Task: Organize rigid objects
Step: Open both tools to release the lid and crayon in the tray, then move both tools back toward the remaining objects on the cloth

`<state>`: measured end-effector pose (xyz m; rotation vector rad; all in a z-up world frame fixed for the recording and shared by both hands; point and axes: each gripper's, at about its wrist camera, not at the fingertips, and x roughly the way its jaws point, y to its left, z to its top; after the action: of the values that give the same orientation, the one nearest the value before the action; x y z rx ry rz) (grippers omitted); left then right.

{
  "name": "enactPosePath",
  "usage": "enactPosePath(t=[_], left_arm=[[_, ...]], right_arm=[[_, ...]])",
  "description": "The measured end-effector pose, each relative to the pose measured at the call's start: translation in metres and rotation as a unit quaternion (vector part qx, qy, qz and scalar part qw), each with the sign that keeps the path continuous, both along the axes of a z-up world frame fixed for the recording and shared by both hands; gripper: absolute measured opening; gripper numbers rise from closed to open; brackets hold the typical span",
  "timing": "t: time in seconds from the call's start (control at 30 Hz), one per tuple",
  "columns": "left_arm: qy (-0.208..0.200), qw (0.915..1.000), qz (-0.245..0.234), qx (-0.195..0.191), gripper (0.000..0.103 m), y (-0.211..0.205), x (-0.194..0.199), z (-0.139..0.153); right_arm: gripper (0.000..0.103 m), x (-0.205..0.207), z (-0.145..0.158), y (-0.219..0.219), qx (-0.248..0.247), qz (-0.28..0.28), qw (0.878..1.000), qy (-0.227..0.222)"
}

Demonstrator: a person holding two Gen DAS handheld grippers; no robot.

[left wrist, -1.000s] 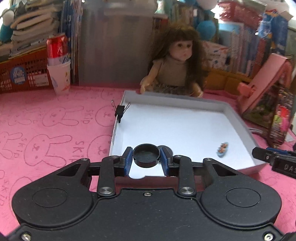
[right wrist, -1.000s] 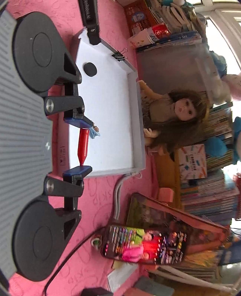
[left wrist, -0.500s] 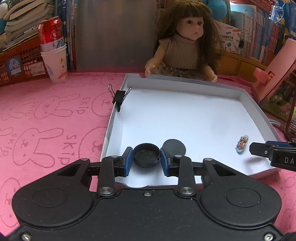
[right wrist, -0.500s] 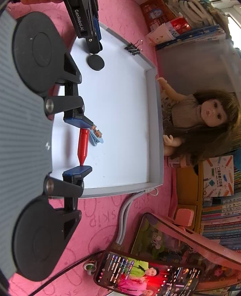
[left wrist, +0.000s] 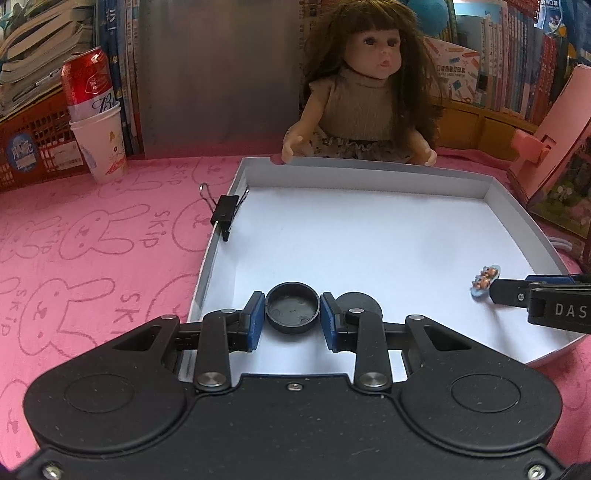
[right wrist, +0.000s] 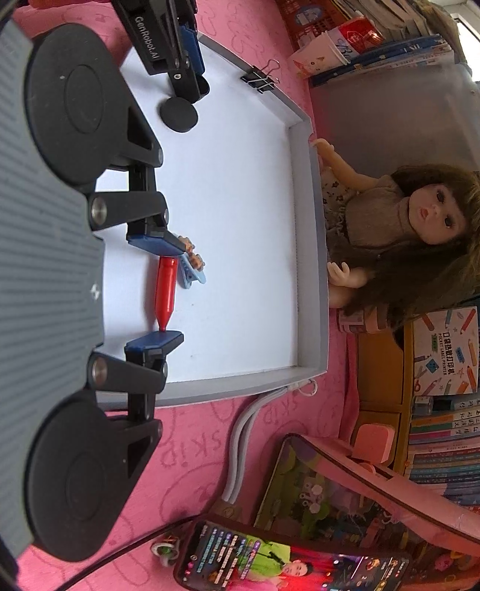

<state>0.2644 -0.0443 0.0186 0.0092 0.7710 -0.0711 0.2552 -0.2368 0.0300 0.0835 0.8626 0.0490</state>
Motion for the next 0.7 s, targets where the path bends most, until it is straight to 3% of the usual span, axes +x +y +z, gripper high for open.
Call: enactPosePath(t=[0.07,0.17,0.23,0.43,0.7], left_arm=[[0.002,1.0000,0.000,-0.004,0.031,0.000,0.001,0.001],[0.004,1.0000,0.001,-0.007,0.032,0.000,0.001,0.002],[0.005,1.0000,0.002,-0.008,0.045,0.001,0.000,0.003],[-0.009,0.9998,-0.011,-0.011,0.060,0.004,-0.015,0.017],[-0.046,0.9975,-0.054,-0.003,0.070,0.005,-0.058,0.039]], right_arm=[[0.053,0.001,0.000,0.000,0.002,0.002,1.000,-0.001],[0.064,0.000,0.000,0.001,0.003,0.006,1.000,-0.004],[0.067,-0.003,0.002,0.001,0.005,0.007,1.000,-0.009],[0.075,-0.019,0.014,0.000,0.010,0.017,0.999,-0.034],[0.083,-0.064,0.033,-0.001,0.013,0.051,0.995,-0.083]])
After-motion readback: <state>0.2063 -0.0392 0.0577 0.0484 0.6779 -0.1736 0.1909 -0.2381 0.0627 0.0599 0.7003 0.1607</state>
